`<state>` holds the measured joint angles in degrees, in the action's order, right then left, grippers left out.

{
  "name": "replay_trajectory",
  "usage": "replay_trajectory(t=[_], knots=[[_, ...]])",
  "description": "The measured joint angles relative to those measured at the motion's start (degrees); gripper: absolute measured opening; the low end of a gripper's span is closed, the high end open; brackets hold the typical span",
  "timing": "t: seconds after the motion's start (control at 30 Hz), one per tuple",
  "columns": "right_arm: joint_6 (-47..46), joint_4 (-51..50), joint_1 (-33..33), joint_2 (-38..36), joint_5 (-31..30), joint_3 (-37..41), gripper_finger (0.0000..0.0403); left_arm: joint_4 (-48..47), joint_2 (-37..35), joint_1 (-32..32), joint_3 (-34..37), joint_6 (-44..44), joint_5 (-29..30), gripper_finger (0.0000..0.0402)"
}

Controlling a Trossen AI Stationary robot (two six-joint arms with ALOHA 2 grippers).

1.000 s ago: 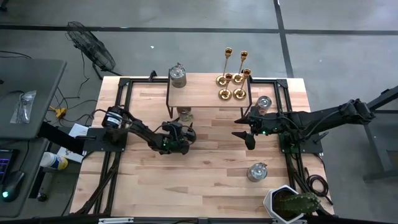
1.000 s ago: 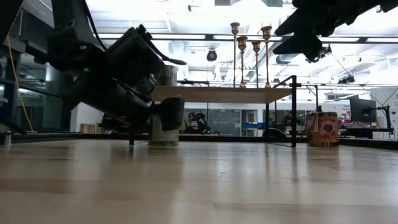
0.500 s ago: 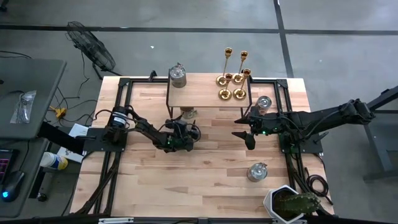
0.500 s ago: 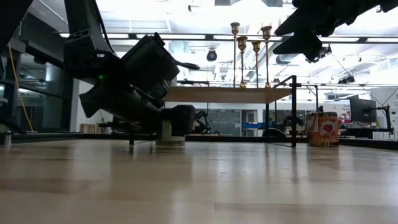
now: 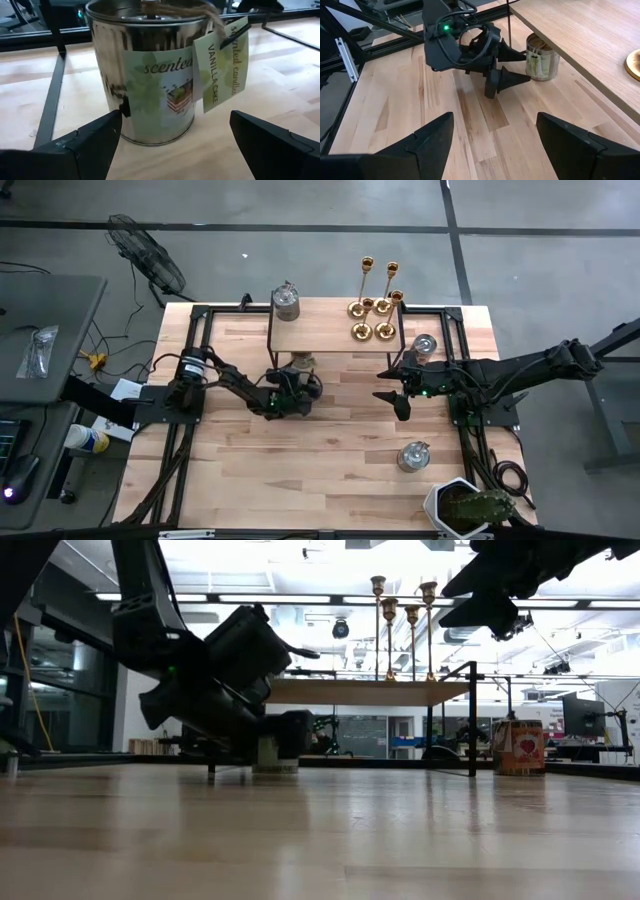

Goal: Pick & Place candle stick holders
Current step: Put the silver scented candle on the shelf

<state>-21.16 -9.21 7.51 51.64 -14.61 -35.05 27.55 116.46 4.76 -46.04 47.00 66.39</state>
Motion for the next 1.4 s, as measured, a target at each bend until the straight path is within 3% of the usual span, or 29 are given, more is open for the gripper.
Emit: replay_trajectory(t=[0.73, 1.0, 1.4], knots=[[0.00, -0.02, -0.02, 0.01, 0.00, 0.00, 0.0278, 10.10, 0.41, -0.99, 4.66, -0.34, 2.37, 0.0363], [-0.01, 0.02, 0.00, 0.01, 0.00, 0.00, 0.0278, 23.45, 6.64, 1.77, 4.94, -8.30, 8.03, 0.0378], [-0.01, 0.00, -0.02, 0.00, 0.00, 0.00, 0.0278, 23.44, 8.57, 0.58, 2.97, -9.53, 7.70, 0.0387]])
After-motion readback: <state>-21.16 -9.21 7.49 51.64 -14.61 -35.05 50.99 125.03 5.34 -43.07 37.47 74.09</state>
